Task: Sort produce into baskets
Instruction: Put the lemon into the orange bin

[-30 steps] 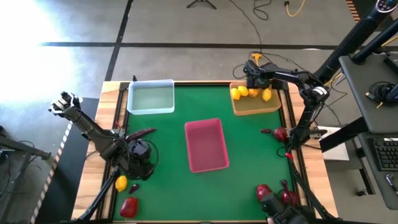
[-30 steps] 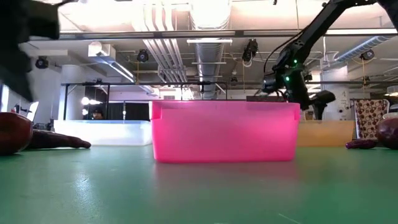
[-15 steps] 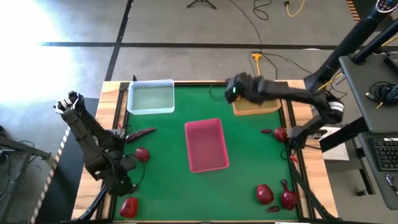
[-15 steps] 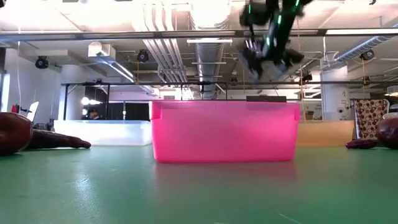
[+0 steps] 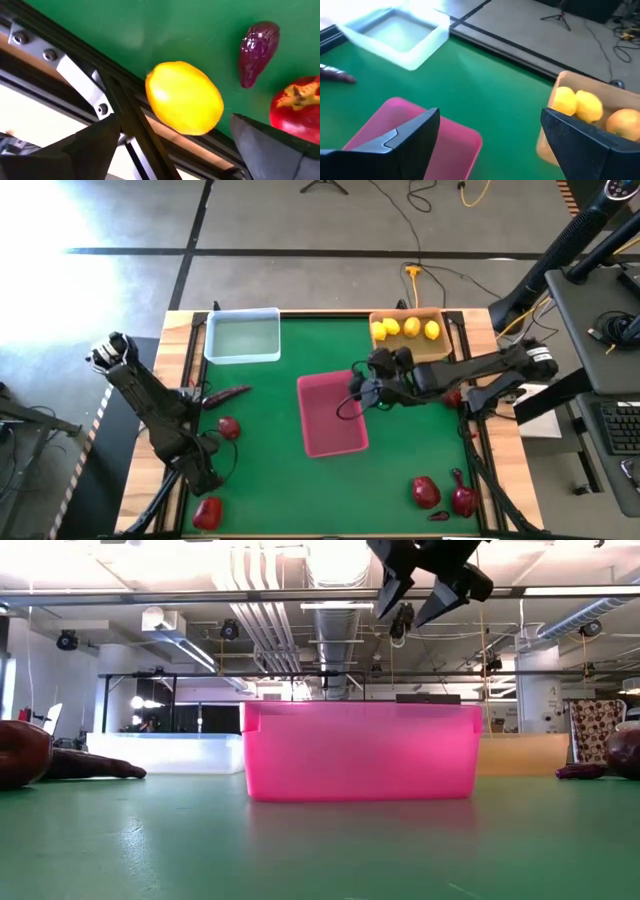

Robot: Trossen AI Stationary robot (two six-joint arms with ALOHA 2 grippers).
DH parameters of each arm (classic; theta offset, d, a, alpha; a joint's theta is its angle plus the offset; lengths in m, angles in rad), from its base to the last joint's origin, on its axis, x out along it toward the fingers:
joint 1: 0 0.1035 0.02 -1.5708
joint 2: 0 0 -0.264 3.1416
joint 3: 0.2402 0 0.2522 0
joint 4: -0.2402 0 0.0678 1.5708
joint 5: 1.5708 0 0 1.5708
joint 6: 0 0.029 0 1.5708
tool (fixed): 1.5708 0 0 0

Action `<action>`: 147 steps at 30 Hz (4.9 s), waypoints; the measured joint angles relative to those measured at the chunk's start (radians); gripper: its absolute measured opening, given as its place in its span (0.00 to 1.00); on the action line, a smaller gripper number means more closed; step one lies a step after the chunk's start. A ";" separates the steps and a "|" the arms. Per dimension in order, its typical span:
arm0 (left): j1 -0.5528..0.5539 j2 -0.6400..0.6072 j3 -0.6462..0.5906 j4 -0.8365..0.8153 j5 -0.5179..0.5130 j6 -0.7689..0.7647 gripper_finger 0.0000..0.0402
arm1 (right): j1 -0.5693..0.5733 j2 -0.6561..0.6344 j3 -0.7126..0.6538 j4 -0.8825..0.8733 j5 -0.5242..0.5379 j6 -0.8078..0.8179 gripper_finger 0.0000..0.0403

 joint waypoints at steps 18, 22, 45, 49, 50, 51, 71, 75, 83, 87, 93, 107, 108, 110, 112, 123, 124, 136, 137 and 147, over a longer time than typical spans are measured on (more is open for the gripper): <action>-0.003 0.207 0.086 -0.006 0.050 0.439 0.90 | 0.014 0.012 0.052 -0.007 -0.001 -0.009 0.85; -0.002 0.245 0.080 -0.004 0.055 0.503 0.90 | 0.014 0.012 0.052 -0.007 -0.024 -0.010 0.85; 0.002 0.322 0.019 0.079 0.012 0.677 0.87 | 0.014 0.012 0.052 -0.007 -0.082 -0.063 0.85; 0.003 0.322 0.013 0.075 0.005 0.689 0.78 | 0.016 0.012 0.052 -0.007 -0.082 -0.062 0.85; 0.002 0.322 0.012 0.072 0.004 0.692 0.76 | 0.016 0.012 0.052 -0.007 -0.082 -0.063 0.85; 0.003 0.321 0.012 0.068 0.002 0.694 0.74 | 0.016 0.012 0.052 -0.007 -0.082 -0.064 0.85; 0.019 0.279 0.299 -0.403 -0.258 0.759 0.68 | 0.048 0.026 0.052 0.101 -0.160 -0.163 0.83; 0.055 0.245 0.365 -0.399 -0.417 0.779 0.68 | 0.127 0.062 0.052 0.226 -0.160 -0.223 0.79; 0.276 0.245 0.397 0.056 -0.677 1.057 0.68 | 0.360 0.147 0.052 0.270 -0.164 -0.042 0.72; 0.380 0.290 0.382 0.436 -0.681 1.142 0.68 | 0.472 0.176 0.052 0.266 -0.166 0.089 0.73; 0.464 0.423 0.373 0.838 -0.677 1.167 0.68 | 0.569 0.234 0.051 0.183 -0.265 0.208 0.74; 0.397 0.793 0.623 0.892 -0.574 1.042 0.68 | 0.597 0.389 0.050 0.183 -0.396 0.041 0.74; 0.396 0.811 0.646 0.865 -0.578 1.042 0.68 | 0.593 0.394 0.049 0.182 -0.400 0.034 0.74; 0.399 0.846 0.684 0.791 -0.624 1.044 0.68 | 0.585 0.404 0.049 0.183 -0.404 0.032 0.74; 0.405 0.865 0.719 0.726 -0.663 1.037 0.68 | 0.576 0.405 0.048 0.181 -0.404 0.032 0.74; 0.483 0.869 0.748 0.535 -0.737 0.997 0.77 | 0.521 0.404 0.047 0.174 -0.396 0.001 0.74; 0.484 0.867 0.753 0.530 -0.721 0.996 0.79 | 0.520 0.404 0.047 0.175 -0.397 -0.010 0.74; 0.441 0.809 0.841 0.513 -0.600 1.025 0.89 | 0.531 0.404 0.049 0.201 -0.388 -0.316 0.74; 0.437 0.799 0.842 0.515 -0.600 1.026 0.89 | 0.531 0.404 0.049 0.204 -0.388 -0.325 0.74; 0.435 0.754 0.839 0.497 -0.613 1.005 0.89 | 0.531 0.403 0.097 0.208 -0.387 -0.471 0.78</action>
